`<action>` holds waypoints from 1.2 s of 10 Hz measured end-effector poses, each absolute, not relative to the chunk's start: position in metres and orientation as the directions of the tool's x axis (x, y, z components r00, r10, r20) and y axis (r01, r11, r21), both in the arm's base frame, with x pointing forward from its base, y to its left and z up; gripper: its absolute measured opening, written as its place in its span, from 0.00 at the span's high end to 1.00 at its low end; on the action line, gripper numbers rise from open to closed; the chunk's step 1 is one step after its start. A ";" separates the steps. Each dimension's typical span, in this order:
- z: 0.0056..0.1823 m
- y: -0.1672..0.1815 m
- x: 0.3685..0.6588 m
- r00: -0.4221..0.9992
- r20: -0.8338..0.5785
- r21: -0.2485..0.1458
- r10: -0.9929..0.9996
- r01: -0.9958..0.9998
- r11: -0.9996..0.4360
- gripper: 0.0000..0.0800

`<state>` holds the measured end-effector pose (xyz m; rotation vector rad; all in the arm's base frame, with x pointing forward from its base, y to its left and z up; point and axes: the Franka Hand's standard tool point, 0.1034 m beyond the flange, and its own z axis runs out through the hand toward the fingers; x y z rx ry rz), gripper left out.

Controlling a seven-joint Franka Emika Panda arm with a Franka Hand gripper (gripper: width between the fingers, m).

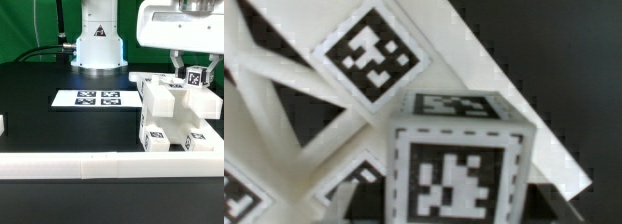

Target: Assemble chair

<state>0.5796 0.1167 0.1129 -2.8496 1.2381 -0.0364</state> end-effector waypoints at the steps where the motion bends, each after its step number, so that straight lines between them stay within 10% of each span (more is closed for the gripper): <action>1: 0.113 0.115 0.579 0.561 -0.007 -0.046 -0.828 -0.827 -0.560 0.64; 12: 0.111 0.105 0.583 -0.255 -0.135 -0.031 -0.957 -0.965 0.262 0.64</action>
Offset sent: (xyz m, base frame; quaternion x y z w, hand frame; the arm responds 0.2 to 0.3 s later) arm 0.0013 -0.0125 -0.0036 -0.0046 0.0049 0.1811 0.9834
